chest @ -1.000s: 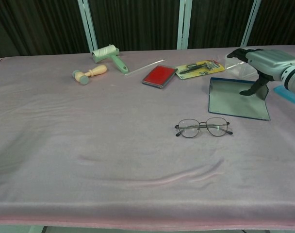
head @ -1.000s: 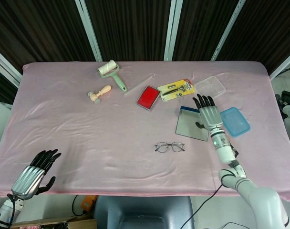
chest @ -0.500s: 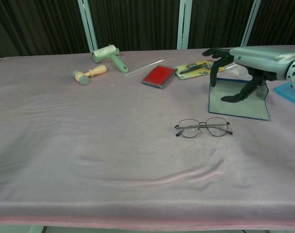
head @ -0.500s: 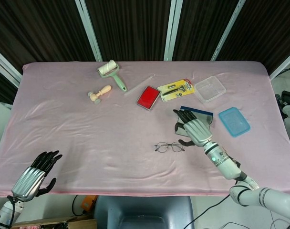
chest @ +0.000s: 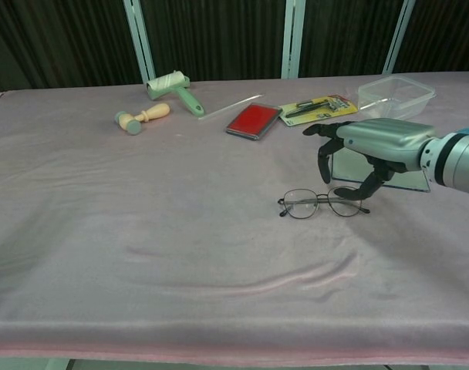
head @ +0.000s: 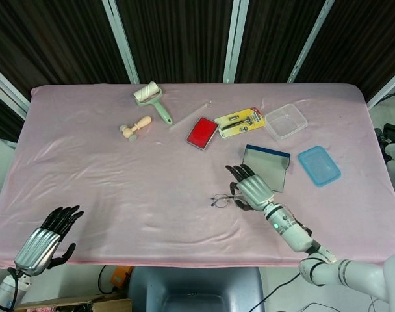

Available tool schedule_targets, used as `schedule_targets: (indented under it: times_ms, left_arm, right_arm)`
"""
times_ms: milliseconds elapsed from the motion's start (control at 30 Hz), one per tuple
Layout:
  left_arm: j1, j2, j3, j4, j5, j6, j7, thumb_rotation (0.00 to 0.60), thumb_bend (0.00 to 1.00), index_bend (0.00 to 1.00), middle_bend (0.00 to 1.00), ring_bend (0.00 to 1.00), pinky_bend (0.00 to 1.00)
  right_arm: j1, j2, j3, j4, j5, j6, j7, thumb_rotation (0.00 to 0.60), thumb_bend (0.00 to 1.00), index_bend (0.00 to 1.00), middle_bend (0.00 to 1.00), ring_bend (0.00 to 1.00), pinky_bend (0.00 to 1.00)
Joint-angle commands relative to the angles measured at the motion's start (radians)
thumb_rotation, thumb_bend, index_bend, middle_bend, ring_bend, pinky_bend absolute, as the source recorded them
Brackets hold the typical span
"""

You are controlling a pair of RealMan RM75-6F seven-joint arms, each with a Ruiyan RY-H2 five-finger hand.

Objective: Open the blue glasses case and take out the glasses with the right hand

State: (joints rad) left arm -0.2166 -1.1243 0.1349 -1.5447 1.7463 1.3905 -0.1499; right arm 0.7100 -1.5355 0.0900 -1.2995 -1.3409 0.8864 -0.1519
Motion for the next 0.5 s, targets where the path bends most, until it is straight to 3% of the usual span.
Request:
schedule_targets:
  times_ms: [33,500]
  left_arm:
    - [0.000,0.001,0.000,0.000,0.000,0.001,-0.001,0.600,0.44,0.00,0.00,0.00,0.00]
    - [0.001,0.002,-0.001,0.001,0.000,0.003,-0.003,0.600,0.45,0.00,0.00,0.00,0.00]
  right_arm:
    - [0.006,-0.019,0.004,0.023,0.014,-0.009,-0.017,0.600,0.49,0.62,0.00,0.00,0.00]
    - [0.014,-0.061,0.007,0.077,0.032,-0.035,-0.017,0.600,0.51,0.63,0.00,0.00,0.00]
